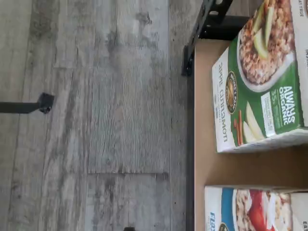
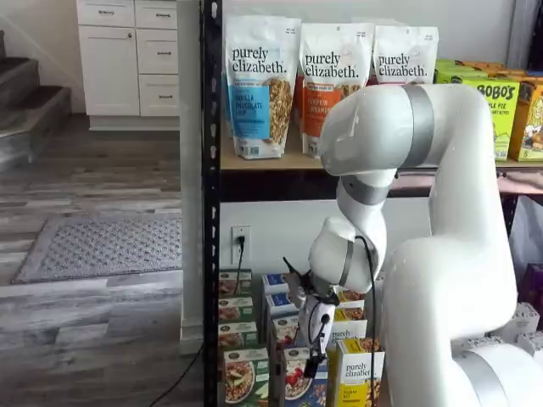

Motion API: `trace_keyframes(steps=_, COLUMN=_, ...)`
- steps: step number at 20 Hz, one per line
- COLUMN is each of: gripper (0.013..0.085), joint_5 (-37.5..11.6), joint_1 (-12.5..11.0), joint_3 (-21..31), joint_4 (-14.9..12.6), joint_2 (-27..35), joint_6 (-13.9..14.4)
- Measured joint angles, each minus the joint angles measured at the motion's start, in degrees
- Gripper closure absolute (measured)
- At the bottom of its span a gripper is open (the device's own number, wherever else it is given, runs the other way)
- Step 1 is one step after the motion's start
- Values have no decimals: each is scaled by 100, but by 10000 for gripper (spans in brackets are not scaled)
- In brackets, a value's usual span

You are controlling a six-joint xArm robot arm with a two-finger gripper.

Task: Pick up the blue and white box that is on the bottom shelf, the second box from the left

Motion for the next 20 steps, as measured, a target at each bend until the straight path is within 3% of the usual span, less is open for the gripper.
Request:
trace_keyframes(steps=3, gripper=130, joint_5=415, joint_1=-92, joint_3=-279, joint_4=-337, joint_2=97, joint_6=256)
trace_keyframes(steps=8, gripper=130, joint_5=465, joint_1=-131, joint_3=-447, joint_4=-364, joint_2=190, joint_6=252)
trace_keyframes(steps=12, gripper=130, joint_5=278, joint_1=-131, joint_3=-506, joint_4=-195, joint_2=269, joint_6=98)
trace_keyframes(steps=17, gripper=130, joint_5=-131, joint_1=-69, joint_3=-545, joint_4=294, joint_2=389, joint_6=-302)
trace_keyframes(steps=20, gripper=130, joint_5=-266, joint_1=-48, joint_3=-634, joint_4=304, joint_2=502, joint_6=-302)
